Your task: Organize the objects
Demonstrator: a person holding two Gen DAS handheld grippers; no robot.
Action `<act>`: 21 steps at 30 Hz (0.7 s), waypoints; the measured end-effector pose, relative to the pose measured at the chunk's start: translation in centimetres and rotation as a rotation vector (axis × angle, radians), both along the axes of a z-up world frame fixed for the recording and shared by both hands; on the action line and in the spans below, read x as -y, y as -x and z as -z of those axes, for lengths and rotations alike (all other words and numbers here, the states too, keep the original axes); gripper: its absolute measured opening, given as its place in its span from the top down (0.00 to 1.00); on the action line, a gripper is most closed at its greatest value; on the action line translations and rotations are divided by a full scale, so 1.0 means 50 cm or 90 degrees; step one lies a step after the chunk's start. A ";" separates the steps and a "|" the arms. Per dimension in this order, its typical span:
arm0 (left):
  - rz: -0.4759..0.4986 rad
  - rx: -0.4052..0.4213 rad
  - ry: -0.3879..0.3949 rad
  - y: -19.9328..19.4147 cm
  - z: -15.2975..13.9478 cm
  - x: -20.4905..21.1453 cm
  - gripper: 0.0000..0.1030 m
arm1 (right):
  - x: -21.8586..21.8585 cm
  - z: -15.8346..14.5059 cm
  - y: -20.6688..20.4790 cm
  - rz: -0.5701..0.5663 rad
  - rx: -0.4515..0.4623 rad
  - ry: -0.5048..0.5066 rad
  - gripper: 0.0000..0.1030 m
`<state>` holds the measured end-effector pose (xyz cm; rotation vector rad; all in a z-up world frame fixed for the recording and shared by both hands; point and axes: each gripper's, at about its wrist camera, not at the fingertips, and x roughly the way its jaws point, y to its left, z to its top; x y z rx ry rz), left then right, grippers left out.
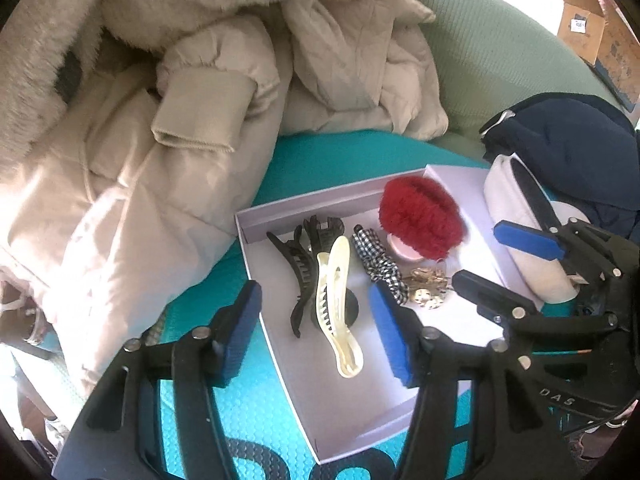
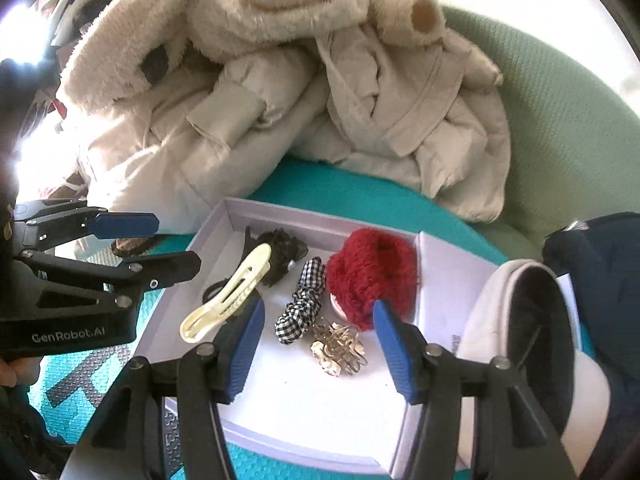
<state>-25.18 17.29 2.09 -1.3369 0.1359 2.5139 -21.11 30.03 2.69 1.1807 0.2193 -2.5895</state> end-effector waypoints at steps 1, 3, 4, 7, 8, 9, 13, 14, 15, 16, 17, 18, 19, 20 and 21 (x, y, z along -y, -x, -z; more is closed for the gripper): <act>0.000 -0.006 0.000 -0.007 -0.010 0.001 0.45 | 0.000 -0.008 -0.006 0.001 -0.005 -0.001 0.41; -0.003 -0.015 -0.003 -0.021 -0.029 0.006 0.44 | 0.000 -0.026 -0.020 0.007 -0.018 -0.002 0.39; -0.006 -0.020 -0.004 -0.029 -0.038 0.009 0.44 | 0.000 -0.036 -0.029 0.006 -0.025 0.000 0.39; -0.012 -0.034 -0.006 -0.051 -0.062 0.017 0.40 | 0.002 -0.065 -0.055 0.005 -0.045 0.004 0.38; -0.014 -0.039 -0.006 -0.060 -0.070 0.020 0.39 | 0.003 -0.074 -0.064 0.005 -0.052 0.003 0.38; -0.015 -0.044 -0.008 -0.070 -0.078 0.024 0.37 | 0.005 -0.083 -0.074 0.004 -0.059 0.002 0.37; -0.024 -0.062 -0.010 -0.108 -0.108 0.038 0.34 | 0.010 -0.109 -0.107 0.002 -0.077 -0.001 0.35; -0.026 -0.065 -0.008 -0.116 -0.112 0.040 0.33 | 0.011 -0.114 -0.115 0.002 -0.083 0.000 0.35; -0.029 -0.068 -0.005 -0.125 -0.117 0.043 0.32 | 0.012 -0.120 -0.127 0.003 -0.089 0.001 0.35; -0.031 -0.071 -0.003 -0.135 -0.122 0.047 0.32 | 0.012 -0.122 -0.133 0.005 -0.091 0.001 0.35; -0.033 -0.074 -0.002 -0.145 -0.127 0.051 0.32 | 0.013 -0.126 -0.143 0.007 -0.095 0.001 0.35; -0.034 -0.077 0.000 -0.157 -0.132 0.055 0.31 | 0.014 -0.129 -0.151 0.007 -0.097 0.001 0.35; -0.035 -0.079 0.000 -0.164 -0.135 0.058 0.30 | 0.014 -0.132 -0.159 0.007 -0.099 0.002 0.35; -0.037 -0.083 0.000 -0.174 -0.140 0.060 0.30 | 0.015 -0.134 -0.168 0.007 -0.100 0.002 0.35; -0.038 -0.086 -0.001 -0.187 -0.145 0.062 0.29 | 0.017 -0.138 -0.179 0.007 -0.103 0.001 0.35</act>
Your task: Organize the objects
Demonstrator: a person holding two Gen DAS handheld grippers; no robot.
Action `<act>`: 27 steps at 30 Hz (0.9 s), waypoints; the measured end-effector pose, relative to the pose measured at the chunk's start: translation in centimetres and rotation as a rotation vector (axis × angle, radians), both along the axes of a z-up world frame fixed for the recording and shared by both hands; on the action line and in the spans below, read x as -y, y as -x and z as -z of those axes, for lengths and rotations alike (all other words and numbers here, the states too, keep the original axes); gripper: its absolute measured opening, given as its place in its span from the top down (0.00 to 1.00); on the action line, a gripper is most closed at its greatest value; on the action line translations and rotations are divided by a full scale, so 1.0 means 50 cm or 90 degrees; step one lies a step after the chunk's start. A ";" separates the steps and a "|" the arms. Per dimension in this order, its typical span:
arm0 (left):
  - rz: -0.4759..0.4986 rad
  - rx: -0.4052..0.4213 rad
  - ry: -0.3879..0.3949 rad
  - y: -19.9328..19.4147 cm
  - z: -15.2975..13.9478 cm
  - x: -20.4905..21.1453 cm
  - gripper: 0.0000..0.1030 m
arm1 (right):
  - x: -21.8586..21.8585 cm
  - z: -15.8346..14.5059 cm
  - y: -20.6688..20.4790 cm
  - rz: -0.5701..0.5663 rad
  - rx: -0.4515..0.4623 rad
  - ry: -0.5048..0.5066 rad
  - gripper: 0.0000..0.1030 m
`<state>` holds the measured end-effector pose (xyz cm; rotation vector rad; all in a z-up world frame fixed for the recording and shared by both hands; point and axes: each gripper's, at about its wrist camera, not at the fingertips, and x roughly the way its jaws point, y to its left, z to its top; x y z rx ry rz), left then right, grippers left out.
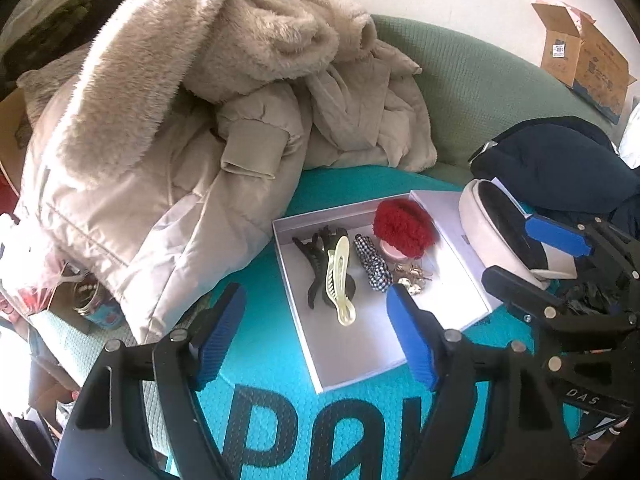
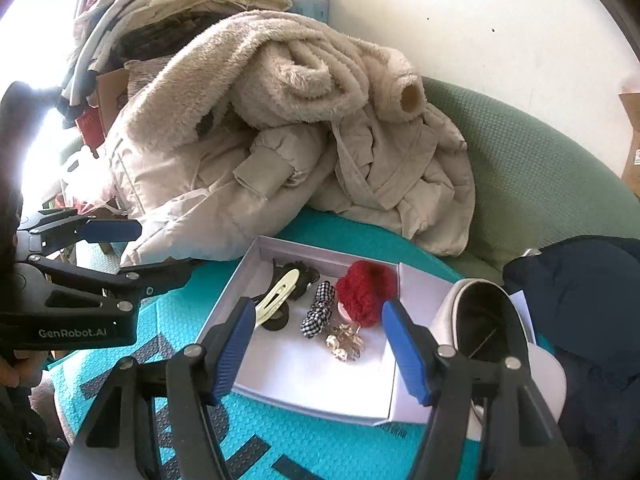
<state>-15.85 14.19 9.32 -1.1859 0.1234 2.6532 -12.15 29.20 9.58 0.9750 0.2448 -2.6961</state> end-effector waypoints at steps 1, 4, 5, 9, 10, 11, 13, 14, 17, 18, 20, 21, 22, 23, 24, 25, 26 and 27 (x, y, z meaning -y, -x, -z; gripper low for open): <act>0.000 -0.004 0.000 -0.011 -0.005 0.002 0.28 | 0.002 -0.003 -0.011 0.002 -0.003 -0.002 0.35; -0.003 -0.014 0.001 -0.047 -0.016 0.007 0.26 | 0.005 -0.010 -0.039 0.009 -0.004 -0.004 0.34; -0.005 -0.018 0.001 -0.061 -0.020 0.009 0.26 | 0.005 -0.011 -0.046 0.009 -0.004 -0.003 0.34; -0.011 -0.023 0.011 -0.109 -0.028 0.014 0.25 | 0.009 -0.015 -0.085 0.008 -0.006 0.002 0.33; -0.016 -0.023 0.017 -0.120 -0.028 0.016 0.24 | 0.011 -0.013 -0.092 0.008 -0.005 0.001 0.33; -0.019 -0.022 0.019 -0.129 -0.029 0.017 0.24 | 0.012 -0.012 -0.098 0.009 -0.003 0.000 0.33; -0.022 -0.022 0.019 -0.151 -0.028 0.021 0.24 | 0.014 -0.008 -0.113 0.010 0.002 0.000 0.33; -0.023 -0.022 0.018 -0.159 -0.027 0.023 0.24 | 0.015 -0.006 -0.124 0.009 0.004 0.002 0.33; -0.024 -0.025 0.020 -0.192 -0.024 0.027 0.24 | 0.017 0.001 -0.146 0.007 0.004 -0.002 0.33; -0.025 -0.026 0.021 -0.201 -0.023 0.028 0.24 | 0.019 0.004 -0.156 0.007 0.006 -0.004 0.33; -0.025 -0.027 0.022 -0.221 -0.020 0.027 0.24 | 0.019 0.009 -0.167 0.005 0.010 -0.005 0.33; -0.024 -0.027 0.021 -0.228 -0.019 0.026 0.24 | 0.019 0.013 -0.175 0.003 0.014 -0.005 0.33; -0.023 -0.026 0.019 -0.238 -0.017 0.026 0.24 | 0.018 0.016 -0.180 0.002 0.016 -0.005 0.33; -0.021 -0.025 0.017 -0.247 -0.016 0.026 0.24 | 0.017 0.018 -0.185 0.004 0.019 -0.004 0.33; -0.019 -0.024 0.014 -0.255 -0.014 0.025 0.24 | 0.016 0.021 -0.191 0.008 0.021 -0.005 0.33; -0.019 -0.023 0.012 -0.263 -0.012 0.024 0.24 | 0.015 0.023 -0.197 0.009 0.021 -0.006 0.33; -0.020 -0.022 0.012 -0.272 -0.008 0.024 0.24 | 0.014 0.024 -0.202 0.011 0.022 -0.007 0.33; -0.022 -0.021 0.011 -0.278 -0.006 0.024 0.24 | 0.012 0.027 -0.208 0.012 0.024 -0.008 0.33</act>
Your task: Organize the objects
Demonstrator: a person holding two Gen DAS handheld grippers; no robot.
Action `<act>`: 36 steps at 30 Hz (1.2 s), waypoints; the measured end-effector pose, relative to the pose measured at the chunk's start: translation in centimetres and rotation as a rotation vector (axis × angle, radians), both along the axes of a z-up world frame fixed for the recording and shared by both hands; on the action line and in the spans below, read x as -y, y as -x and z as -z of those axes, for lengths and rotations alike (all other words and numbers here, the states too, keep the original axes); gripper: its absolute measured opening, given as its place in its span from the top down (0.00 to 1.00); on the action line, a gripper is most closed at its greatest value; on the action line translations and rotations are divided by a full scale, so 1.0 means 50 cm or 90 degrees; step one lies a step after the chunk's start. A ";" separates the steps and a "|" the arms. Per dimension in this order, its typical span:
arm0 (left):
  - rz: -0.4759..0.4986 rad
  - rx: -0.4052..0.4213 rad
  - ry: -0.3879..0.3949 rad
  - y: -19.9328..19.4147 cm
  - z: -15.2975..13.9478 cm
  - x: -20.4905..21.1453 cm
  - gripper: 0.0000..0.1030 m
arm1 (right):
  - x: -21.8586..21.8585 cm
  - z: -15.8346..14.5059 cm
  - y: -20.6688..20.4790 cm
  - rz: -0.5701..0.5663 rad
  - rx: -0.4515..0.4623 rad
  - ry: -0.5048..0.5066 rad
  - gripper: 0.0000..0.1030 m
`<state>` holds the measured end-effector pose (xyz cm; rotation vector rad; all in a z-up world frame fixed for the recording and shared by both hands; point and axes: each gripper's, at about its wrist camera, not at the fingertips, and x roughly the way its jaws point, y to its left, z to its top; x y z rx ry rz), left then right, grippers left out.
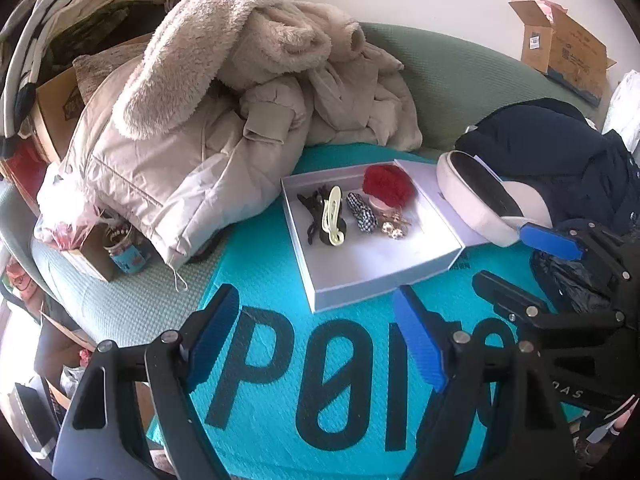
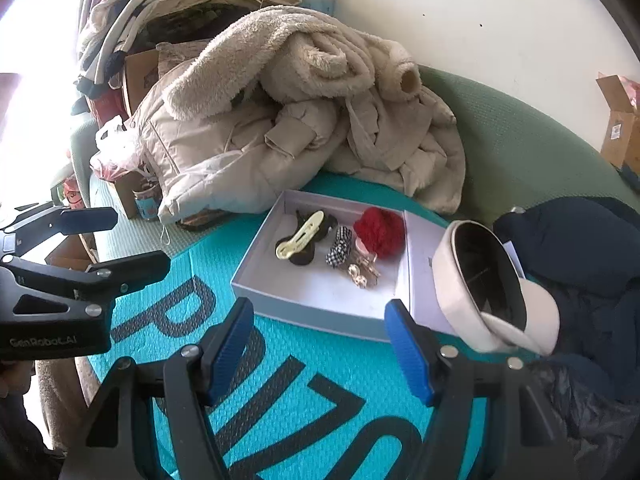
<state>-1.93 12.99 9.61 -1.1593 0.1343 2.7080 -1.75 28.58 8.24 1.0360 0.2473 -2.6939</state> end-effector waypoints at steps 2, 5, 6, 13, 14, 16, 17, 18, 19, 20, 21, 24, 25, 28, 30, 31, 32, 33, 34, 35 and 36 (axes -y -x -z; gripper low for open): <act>-0.002 0.003 -0.003 -0.009 0.003 -0.001 0.24 | -0.003 0.002 -0.007 0.002 0.003 0.000 0.33; -0.004 0.010 -0.008 -0.024 0.011 0.000 0.24 | -0.007 0.006 -0.020 0.001 0.006 0.001 0.33; -0.007 0.012 -0.007 -0.028 0.014 0.001 0.24 | -0.007 0.008 -0.025 -0.001 0.008 -0.001 0.33; -0.024 0.025 -0.021 -0.054 0.031 0.012 0.24 | -0.006 0.018 -0.042 -0.004 0.015 -0.012 0.33; -0.027 0.027 -0.021 -0.056 0.034 0.014 0.24 | -0.005 0.018 -0.044 -0.006 0.013 -0.013 0.33; -0.033 0.029 -0.019 -0.059 0.038 0.018 0.24 | -0.004 0.019 -0.046 -0.011 0.013 -0.014 0.33; -0.035 0.030 -0.019 -0.059 0.040 0.021 0.24 | -0.003 0.019 -0.046 -0.012 0.013 -0.014 0.33; -0.038 0.033 -0.018 -0.059 0.043 0.023 0.24 | -0.002 0.019 -0.047 -0.013 0.012 -0.014 0.33; -0.040 0.036 -0.017 -0.058 0.045 0.025 0.24 | -0.002 0.018 -0.048 -0.015 0.012 -0.014 0.33; -0.042 0.039 -0.016 -0.057 0.046 0.027 0.24 | -0.001 0.017 -0.047 -0.016 0.012 -0.015 0.33; -0.043 0.039 -0.017 -0.057 0.048 0.029 0.24 | 0.000 0.017 -0.048 -0.017 0.011 -0.015 0.33; -0.044 0.048 -0.024 -0.055 0.051 0.034 0.24 | 0.002 0.019 -0.047 -0.020 0.013 -0.015 0.33; -0.045 0.050 -0.025 -0.055 0.053 0.036 0.24 | 0.003 0.019 -0.047 -0.021 0.014 -0.016 0.33; -0.050 0.048 -0.019 -0.055 0.054 0.038 0.24 | 0.006 0.021 -0.047 -0.023 0.015 -0.018 0.33; -0.051 0.048 -0.018 -0.055 0.054 0.039 0.24 | 0.007 0.022 -0.046 -0.024 0.016 -0.018 0.33; -0.052 0.048 -0.017 -0.055 0.053 0.039 0.24 | 0.008 0.022 -0.046 -0.024 0.016 -0.019 0.33; -0.053 0.048 -0.017 -0.056 0.053 0.039 0.24 | 0.008 0.023 -0.045 -0.024 0.017 -0.019 0.33; -0.053 0.048 -0.016 -0.055 0.053 0.040 0.24 | 0.008 0.023 -0.045 -0.025 0.018 -0.020 0.33; -0.053 0.048 -0.016 -0.056 0.053 0.040 0.24 | 0.008 0.024 -0.045 -0.024 0.018 -0.020 0.33; -0.053 0.048 -0.016 -0.056 0.053 0.040 0.24 | 0.007 0.024 -0.045 -0.024 0.018 -0.020 0.33; -0.053 0.048 -0.015 -0.056 0.053 0.039 0.24 | 0.007 0.024 -0.044 -0.024 0.019 -0.020 0.33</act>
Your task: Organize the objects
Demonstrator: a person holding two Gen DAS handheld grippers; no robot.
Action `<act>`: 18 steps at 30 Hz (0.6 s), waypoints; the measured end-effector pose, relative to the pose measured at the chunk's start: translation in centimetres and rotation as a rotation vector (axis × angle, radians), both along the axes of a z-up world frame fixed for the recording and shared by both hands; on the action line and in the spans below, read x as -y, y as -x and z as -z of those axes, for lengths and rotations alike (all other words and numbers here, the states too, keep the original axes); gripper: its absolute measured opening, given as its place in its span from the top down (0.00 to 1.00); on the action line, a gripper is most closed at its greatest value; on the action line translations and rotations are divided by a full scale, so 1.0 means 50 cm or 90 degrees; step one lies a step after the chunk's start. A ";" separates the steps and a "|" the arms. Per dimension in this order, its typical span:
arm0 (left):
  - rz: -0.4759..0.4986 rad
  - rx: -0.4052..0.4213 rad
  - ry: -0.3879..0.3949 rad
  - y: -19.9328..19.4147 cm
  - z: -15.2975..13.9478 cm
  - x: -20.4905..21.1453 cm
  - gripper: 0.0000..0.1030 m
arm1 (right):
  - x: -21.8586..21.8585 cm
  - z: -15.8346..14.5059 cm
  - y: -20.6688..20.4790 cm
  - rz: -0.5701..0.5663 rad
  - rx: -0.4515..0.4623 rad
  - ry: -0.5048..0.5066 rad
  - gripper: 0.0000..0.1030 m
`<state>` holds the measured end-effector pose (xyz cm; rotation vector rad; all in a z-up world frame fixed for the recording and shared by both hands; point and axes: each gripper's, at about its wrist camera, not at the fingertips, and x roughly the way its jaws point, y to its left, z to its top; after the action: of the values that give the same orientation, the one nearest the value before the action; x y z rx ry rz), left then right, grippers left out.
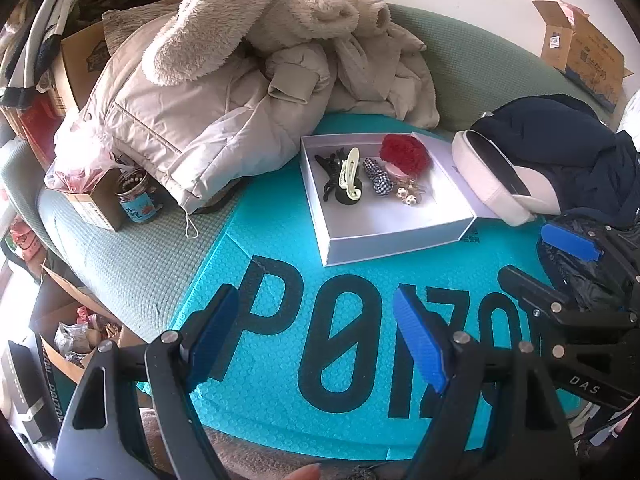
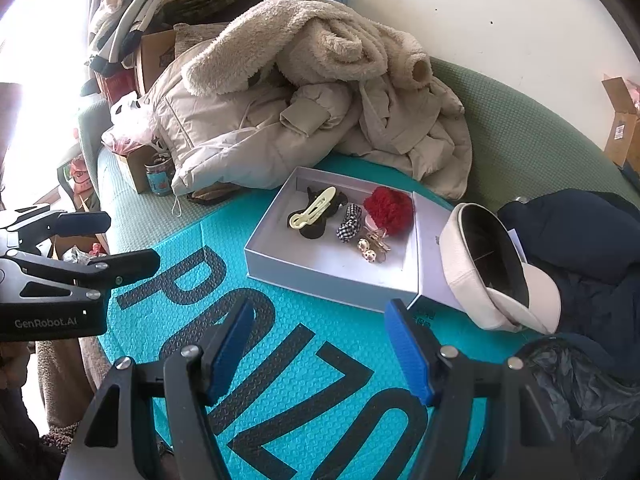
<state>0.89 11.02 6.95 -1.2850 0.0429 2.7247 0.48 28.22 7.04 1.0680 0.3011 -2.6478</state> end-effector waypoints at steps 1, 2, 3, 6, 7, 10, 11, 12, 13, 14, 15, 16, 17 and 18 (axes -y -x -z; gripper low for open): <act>0.000 0.000 0.000 0.000 0.000 0.000 0.24 | -0.001 0.000 -0.001 0.000 0.000 0.000 0.33; 0.000 0.000 0.000 -0.001 0.000 0.000 0.24 | -0.001 0.000 0.000 0.001 0.000 -0.001 0.33; 0.000 -0.001 -0.001 -0.001 0.000 0.000 0.24 | -0.001 0.000 -0.001 0.000 0.000 -0.001 0.33; -0.002 -0.001 0.001 -0.002 -0.001 0.001 0.24 | -0.001 0.000 0.000 -0.001 -0.001 0.000 0.33; -0.003 0.000 0.001 -0.002 -0.003 0.002 0.24 | -0.001 0.000 0.000 -0.001 -0.002 0.000 0.33; -0.006 -0.002 -0.003 -0.004 -0.007 0.006 0.24 | -0.001 0.000 0.000 0.000 -0.001 0.000 0.33; -0.006 -0.003 -0.003 -0.005 -0.009 0.007 0.24 | -0.001 0.001 0.000 -0.001 -0.001 0.001 0.33; -0.006 -0.003 -0.002 -0.006 -0.010 0.007 0.24 | 0.000 0.001 0.000 -0.001 -0.001 0.000 0.33; -0.005 -0.003 0.000 -0.006 -0.012 0.008 0.24 | -0.001 0.000 0.000 -0.001 -0.002 -0.001 0.33; -0.004 -0.004 0.000 -0.007 -0.013 0.008 0.24 | -0.002 0.001 0.000 -0.001 -0.002 -0.001 0.33; -0.004 -0.005 0.001 -0.008 -0.014 0.008 0.24 | -0.002 0.001 0.000 -0.001 -0.001 -0.001 0.33; -0.003 -0.005 0.001 -0.008 -0.015 0.008 0.24 | -0.001 0.001 0.000 0.000 -0.001 -0.002 0.33; -0.005 -0.004 0.002 -0.009 -0.015 0.008 0.24 | -0.002 0.001 0.000 0.000 0.000 -0.003 0.33; -0.005 -0.004 0.002 -0.010 -0.016 0.008 0.24 | -0.002 0.001 -0.001 0.001 0.000 -0.003 0.33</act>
<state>1.38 10.63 7.75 -1.2800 0.0436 2.7365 0.51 28.31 6.98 1.0696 0.3077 -2.6493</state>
